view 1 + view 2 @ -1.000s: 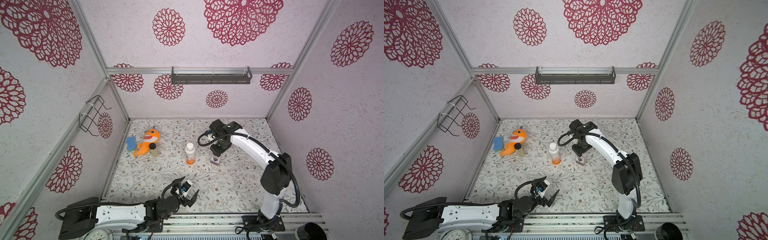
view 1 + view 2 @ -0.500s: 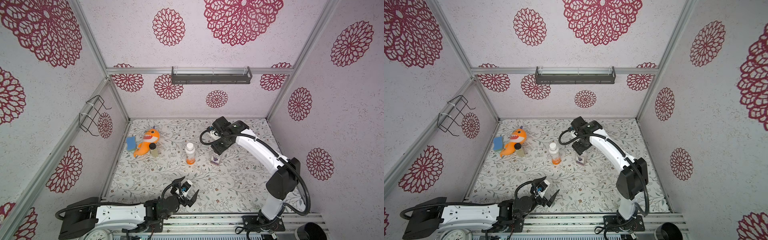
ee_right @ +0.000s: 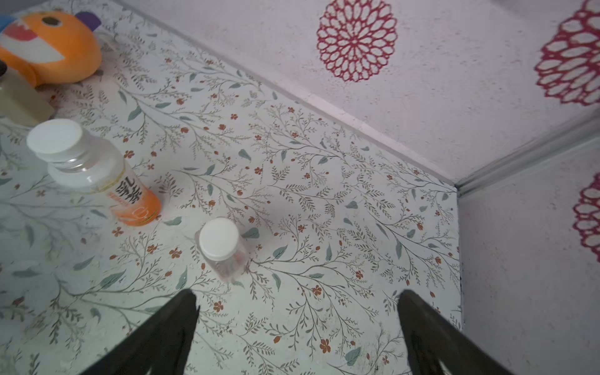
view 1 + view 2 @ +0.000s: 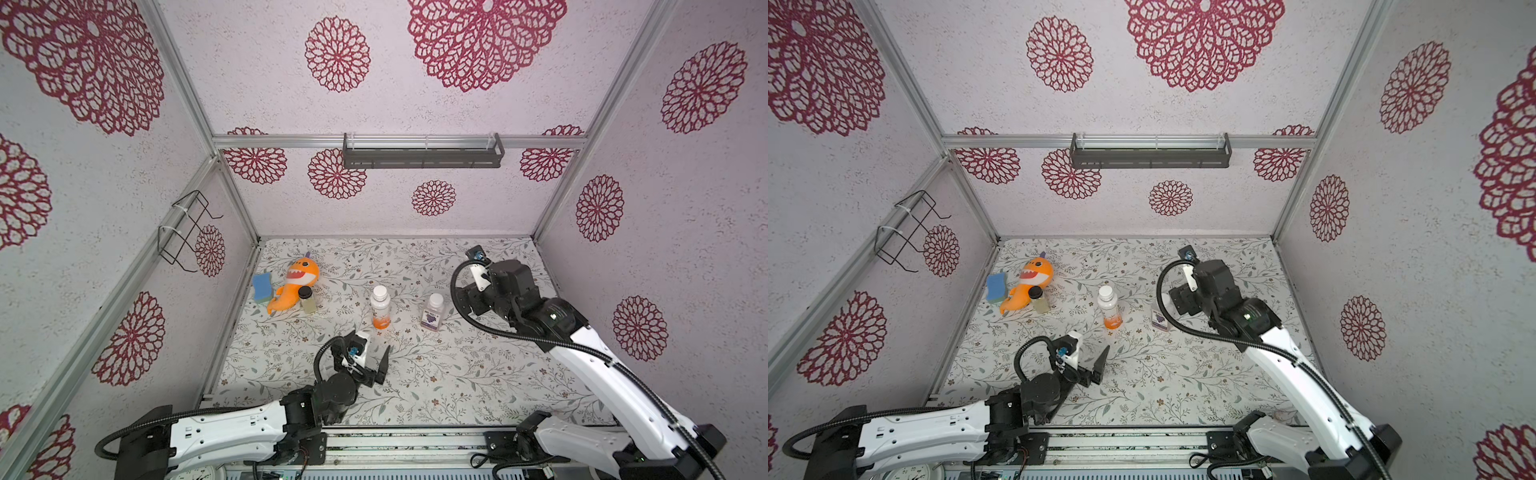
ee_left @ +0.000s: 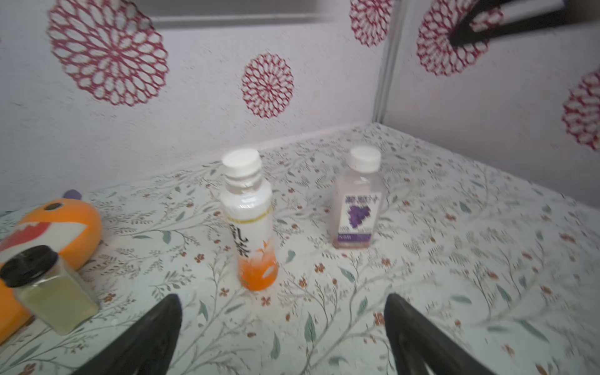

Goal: Screw on the bottle caps
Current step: Place the plastic bottle at the center of the table, then reset both arms

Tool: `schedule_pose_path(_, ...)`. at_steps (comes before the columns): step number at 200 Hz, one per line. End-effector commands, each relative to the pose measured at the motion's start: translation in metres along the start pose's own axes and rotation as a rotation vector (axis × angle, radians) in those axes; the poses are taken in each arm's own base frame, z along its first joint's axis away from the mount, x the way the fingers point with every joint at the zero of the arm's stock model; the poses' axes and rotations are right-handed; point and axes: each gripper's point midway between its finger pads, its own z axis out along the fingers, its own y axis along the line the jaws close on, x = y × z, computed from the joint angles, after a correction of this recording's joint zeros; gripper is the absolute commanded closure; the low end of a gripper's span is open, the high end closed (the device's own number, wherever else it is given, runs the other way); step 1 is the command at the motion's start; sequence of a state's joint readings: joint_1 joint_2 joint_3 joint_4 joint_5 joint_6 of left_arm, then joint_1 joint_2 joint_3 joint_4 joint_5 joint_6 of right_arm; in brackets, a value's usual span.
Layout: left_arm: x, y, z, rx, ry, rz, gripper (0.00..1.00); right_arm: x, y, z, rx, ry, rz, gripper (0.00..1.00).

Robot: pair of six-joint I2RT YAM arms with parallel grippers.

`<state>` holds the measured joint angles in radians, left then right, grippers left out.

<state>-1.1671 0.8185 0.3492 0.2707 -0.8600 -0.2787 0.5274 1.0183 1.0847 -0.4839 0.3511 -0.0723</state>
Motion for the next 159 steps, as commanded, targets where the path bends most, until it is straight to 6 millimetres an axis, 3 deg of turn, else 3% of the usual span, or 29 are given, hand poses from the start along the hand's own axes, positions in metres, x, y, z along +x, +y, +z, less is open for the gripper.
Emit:
schedule_pose_path(1,-0.003,0.062,0.003,-0.263,0.053,-0.147,0.01,-0.021,-0.054,-0.020,0.252,-0.304,0.256,0.02)
schedule_pose_path(19,-0.016,0.087,0.001,-0.331,0.034,-0.187,0.01,0.013,-0.075,-0.023,0.383,-0.374,0.345,0.02)
schedule_pose_path(50,-0.048,0.102,-0.001,-0.336,-0.022,-0.113,0.01,0.067,-0.103,-0.017,0.541,-0.395,0.441,0.01)
schedule_pose_path(61,-0.051,0.112,0.003,-0.356,-0.013,-0.052,0.01,0.080,-0.108,-0.012,0.563,-0.395,0.469,0.02)
schedule_pose_path(120,-0.012,0.223,0.023,-0.606,0.078,-0.120,0.01,0.128,-0.120,0.039,0.628,-0.269,0.429,0.01)
schedule_pose_path(140,0.002,0.250,0.025,-0.661,0.109,-0.154,0.01,0.139,-0.118,0.050,0.617,-0.244,0.420,0.01)
schedule_pose_path(159,0.003,0.260,0.030,-0.657,0.077,-0.158,0.01,0.146,-0.121,0.055,0.624,-0.268,0.432,0.02)
